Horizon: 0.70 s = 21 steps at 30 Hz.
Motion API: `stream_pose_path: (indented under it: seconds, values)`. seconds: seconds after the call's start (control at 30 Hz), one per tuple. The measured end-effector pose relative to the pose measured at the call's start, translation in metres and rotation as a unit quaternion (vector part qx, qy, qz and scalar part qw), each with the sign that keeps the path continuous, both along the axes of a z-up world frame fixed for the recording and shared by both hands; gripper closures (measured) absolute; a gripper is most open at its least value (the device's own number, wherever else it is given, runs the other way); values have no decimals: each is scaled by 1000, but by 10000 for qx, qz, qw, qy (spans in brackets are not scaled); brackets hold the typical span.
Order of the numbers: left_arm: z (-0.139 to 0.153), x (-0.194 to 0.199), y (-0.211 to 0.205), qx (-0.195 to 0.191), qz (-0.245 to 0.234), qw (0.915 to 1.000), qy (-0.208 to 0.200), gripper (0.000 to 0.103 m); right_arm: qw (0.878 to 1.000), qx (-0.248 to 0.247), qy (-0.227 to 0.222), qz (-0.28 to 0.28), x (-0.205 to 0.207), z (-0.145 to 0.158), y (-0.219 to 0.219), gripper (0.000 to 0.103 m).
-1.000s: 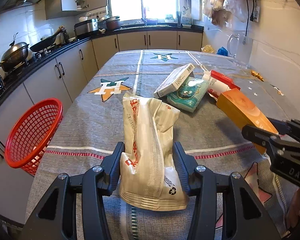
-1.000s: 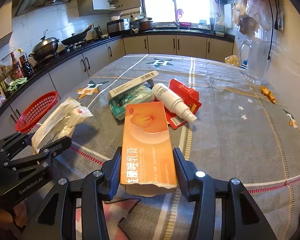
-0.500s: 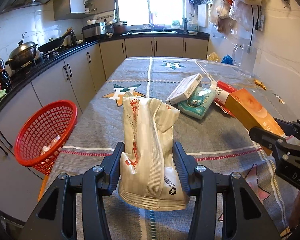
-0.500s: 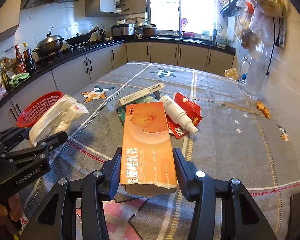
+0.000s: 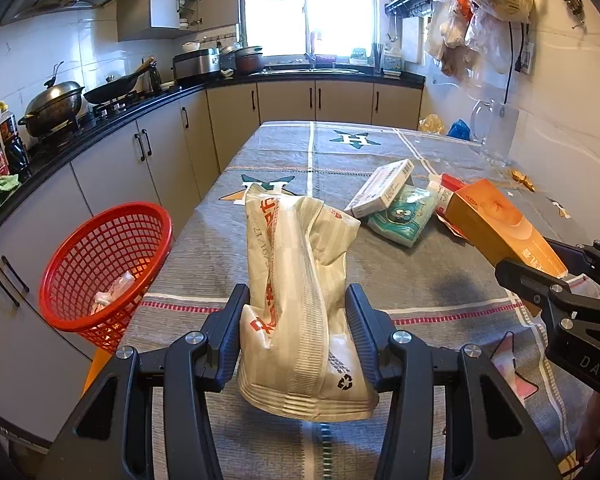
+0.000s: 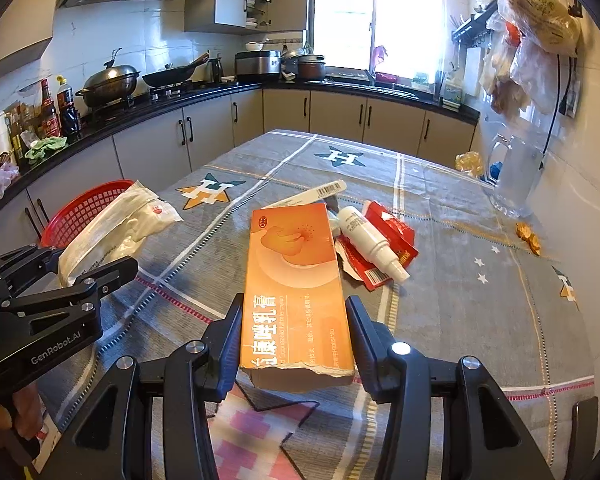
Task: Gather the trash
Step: 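Carry the wrapper and orange box over to the red basket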
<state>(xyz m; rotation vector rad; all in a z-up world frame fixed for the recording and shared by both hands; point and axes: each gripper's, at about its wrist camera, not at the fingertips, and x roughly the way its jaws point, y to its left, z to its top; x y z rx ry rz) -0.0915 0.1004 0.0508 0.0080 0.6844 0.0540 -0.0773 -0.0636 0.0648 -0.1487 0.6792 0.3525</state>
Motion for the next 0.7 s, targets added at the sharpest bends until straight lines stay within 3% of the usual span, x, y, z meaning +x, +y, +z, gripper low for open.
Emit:
stream_pose_path:
  seconds: [0.3, 0.7]
  values:
    - [4, -4, 19, -78, 194, 9998, -66, 55, 9998, -50, -2, 198, 4, 5, 19, 50]
    - [18, -18, 80, -172, 818, 9962, -264, 55, 9929, 578, 502, 905, 19, 21, 57, 50]
